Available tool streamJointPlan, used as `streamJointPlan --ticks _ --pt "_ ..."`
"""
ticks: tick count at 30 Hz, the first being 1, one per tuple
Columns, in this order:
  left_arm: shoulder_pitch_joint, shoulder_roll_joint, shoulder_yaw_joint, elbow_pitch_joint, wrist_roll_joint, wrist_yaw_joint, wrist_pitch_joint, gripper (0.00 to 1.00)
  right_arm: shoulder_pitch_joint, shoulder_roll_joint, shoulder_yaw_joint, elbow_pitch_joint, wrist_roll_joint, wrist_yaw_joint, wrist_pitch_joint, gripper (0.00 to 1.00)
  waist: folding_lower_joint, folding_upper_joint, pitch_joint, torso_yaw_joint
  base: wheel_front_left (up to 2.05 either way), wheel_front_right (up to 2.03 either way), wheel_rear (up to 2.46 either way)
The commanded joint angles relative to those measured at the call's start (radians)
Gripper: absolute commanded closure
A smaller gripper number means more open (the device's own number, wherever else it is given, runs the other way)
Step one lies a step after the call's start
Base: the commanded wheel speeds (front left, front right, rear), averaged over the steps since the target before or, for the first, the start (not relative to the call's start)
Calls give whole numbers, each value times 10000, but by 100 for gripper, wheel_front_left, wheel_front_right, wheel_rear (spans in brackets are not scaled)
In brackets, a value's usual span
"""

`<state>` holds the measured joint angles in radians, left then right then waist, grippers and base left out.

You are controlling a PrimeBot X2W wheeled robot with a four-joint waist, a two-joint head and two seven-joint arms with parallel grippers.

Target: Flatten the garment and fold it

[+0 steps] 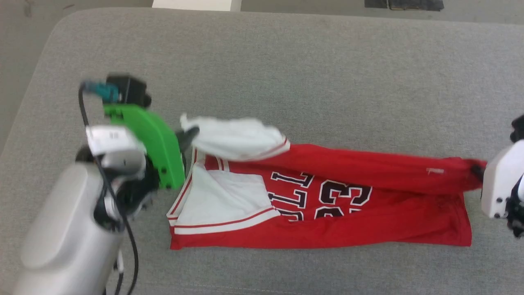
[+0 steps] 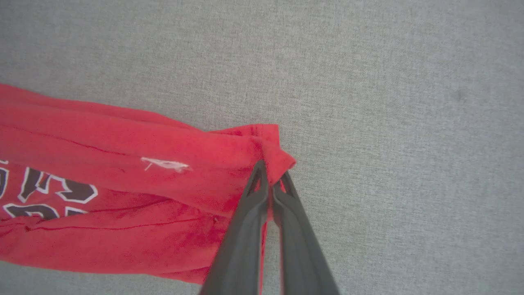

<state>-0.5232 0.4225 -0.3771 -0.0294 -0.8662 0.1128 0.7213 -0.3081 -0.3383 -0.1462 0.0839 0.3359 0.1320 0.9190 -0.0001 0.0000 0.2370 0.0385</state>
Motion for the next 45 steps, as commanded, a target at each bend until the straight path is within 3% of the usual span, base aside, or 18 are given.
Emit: streamJointPlan --ticks 1,8,16,17,18,25,32,39,45 --pt "425 37 90 -111 -181 121 -153 100 239 62 -11 97 79 -13 -98 100 1 0 -18 20 0 0 0" --pt "2384 -115 259 38 -649 513 -556 100 855 225 245 502 49 -13 -289 100 1 0 9 -37 0 0 0" --pt "3029 -575 197 1109 -1085 419 -778 100 913 416 515 986 47 -13 -734 100 1 0 62 -59 0 0 0" --pt "3005 -597 199 1176 -1084 398 -815 61 901 422 533 1030 38 -13 -784 75 1 0 29 -56 0 0 0" --pt "2945 -576 188 1233 -1032 373 -853 0 864 417 559 1042 58 -13 -894 0 1 0 -18 -51 0 0 0" --pt "2474 -308 354 968 -895 357 -871 0 788 286 491 738 389 -13 -1390 0 1 0 -701 -37 0 0 0" --pt "1811 26 967 -38 -809 481 -1159 0 999 56 -75 -250 1123 -13 -988 0 1 0 -1376 1 0 0 0" --pt "1674 296 1660 -42 1231 -100 -5013 0 1265 -247 -749 -404 1149 -13 -506 0 1 0 -1287 8 0 0 0" --pt "1903 6 1573 766 2612 -407 -8046 0 1360 -472 -576 -21 1309 -13 -372 0 1 0 -770 104 0 0 0"
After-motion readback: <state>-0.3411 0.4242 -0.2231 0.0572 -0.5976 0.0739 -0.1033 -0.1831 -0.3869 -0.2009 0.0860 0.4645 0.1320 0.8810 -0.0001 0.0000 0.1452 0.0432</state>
